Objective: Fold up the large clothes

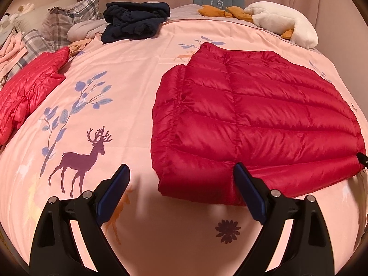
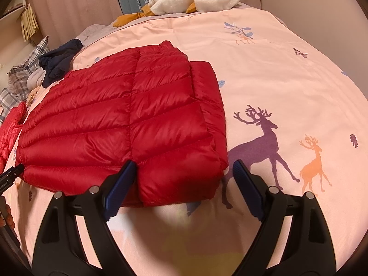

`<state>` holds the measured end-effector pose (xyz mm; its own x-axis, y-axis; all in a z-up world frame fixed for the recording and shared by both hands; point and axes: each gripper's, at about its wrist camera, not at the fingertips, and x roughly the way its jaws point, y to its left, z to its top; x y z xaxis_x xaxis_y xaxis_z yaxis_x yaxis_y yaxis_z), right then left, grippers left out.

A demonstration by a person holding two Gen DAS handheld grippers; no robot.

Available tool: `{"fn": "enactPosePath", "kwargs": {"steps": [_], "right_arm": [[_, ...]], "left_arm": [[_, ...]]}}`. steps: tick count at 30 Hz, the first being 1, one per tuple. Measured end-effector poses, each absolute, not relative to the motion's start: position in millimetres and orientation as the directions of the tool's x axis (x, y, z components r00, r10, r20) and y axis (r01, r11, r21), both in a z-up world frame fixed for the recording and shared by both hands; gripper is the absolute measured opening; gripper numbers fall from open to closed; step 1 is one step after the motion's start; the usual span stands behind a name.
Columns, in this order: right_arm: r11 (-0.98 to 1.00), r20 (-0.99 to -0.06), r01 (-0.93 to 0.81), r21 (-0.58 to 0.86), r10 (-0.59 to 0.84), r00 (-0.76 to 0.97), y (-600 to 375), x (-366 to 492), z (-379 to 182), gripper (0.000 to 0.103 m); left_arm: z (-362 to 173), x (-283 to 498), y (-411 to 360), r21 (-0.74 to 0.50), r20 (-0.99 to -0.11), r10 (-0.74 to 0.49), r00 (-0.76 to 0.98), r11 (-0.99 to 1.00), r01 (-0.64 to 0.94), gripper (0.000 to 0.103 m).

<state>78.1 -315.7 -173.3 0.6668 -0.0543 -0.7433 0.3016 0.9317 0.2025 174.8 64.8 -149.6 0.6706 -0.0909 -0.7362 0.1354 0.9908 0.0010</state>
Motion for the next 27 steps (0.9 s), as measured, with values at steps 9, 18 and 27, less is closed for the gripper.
{"fn": "enactPosePath", "kwargs": {"steps": [9,18,27], "right_arm": [[0.923,-0.746,0.33,0.2,-0.075,0.662,-324,71,-171,0.087],[0.912,-0.747,0.362,0.193,-0.103,0.657,-336,62,-171,0.087],[0.894,-0.738,0.413,0.172,-0.161,0.655,-349,47,-161,0.087]], "left_arm": [[-145,171,66,0.009,-0.729,-0.085,0.679,0.991,0.134,0.092],[-140,169,84,0.017,-0.733,-0.03,0.679,0.998,0.062,0.092],[-129,157,95,0.054,-0.726,0.019,0.687,0.998,0.029,0.092]]}}
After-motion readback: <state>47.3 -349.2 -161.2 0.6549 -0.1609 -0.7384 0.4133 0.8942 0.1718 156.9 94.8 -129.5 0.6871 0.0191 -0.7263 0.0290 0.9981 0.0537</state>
